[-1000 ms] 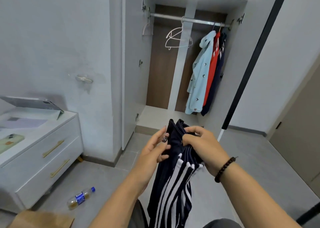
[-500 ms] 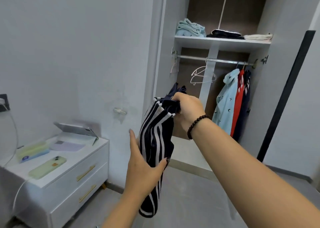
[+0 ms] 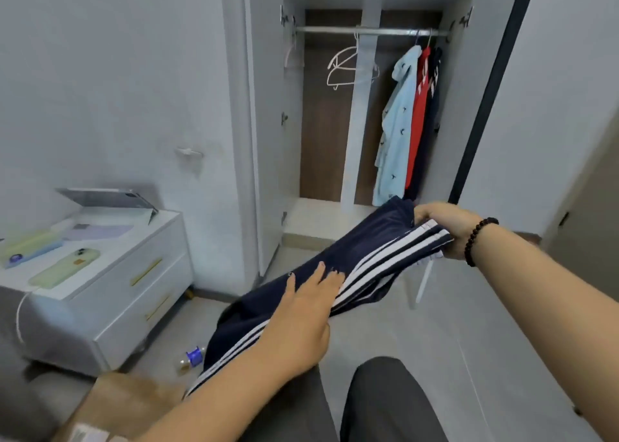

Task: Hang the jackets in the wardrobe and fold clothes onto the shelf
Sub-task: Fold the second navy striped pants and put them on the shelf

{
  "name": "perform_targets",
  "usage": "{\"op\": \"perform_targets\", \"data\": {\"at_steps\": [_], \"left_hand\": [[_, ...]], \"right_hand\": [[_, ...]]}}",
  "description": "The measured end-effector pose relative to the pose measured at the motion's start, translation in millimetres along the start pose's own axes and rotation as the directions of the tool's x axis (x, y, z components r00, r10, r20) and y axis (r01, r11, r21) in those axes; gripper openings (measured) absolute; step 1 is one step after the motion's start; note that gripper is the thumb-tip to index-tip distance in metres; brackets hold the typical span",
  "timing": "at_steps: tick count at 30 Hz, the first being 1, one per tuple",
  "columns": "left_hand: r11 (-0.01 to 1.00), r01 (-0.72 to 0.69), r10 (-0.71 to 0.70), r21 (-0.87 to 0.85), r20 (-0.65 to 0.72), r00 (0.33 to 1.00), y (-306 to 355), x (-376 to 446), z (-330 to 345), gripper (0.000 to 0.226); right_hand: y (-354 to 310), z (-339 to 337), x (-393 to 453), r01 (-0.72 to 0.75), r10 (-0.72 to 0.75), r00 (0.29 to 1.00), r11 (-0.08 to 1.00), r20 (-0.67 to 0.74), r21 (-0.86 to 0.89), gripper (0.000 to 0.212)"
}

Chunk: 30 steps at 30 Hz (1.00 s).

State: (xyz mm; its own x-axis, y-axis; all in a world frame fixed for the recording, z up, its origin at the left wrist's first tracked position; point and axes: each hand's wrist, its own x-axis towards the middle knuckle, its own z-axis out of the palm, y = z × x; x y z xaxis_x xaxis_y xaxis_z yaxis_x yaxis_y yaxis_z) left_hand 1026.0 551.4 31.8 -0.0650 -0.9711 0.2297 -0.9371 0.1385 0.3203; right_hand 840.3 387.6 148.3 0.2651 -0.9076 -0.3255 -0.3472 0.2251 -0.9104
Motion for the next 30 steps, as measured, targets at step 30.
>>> {"op": "perform_targets", "data": {"at_steps": [30], "left_hand": [[0.332, 0.809, -0.776, -0.485, 0.347, 0.527, -116, -23, 79, 0.042]], "right_hand": [[104, -14, -17, 0.003, -0.025, 0.995, 0.972, -0.092, -0.235, 0.011]]}}
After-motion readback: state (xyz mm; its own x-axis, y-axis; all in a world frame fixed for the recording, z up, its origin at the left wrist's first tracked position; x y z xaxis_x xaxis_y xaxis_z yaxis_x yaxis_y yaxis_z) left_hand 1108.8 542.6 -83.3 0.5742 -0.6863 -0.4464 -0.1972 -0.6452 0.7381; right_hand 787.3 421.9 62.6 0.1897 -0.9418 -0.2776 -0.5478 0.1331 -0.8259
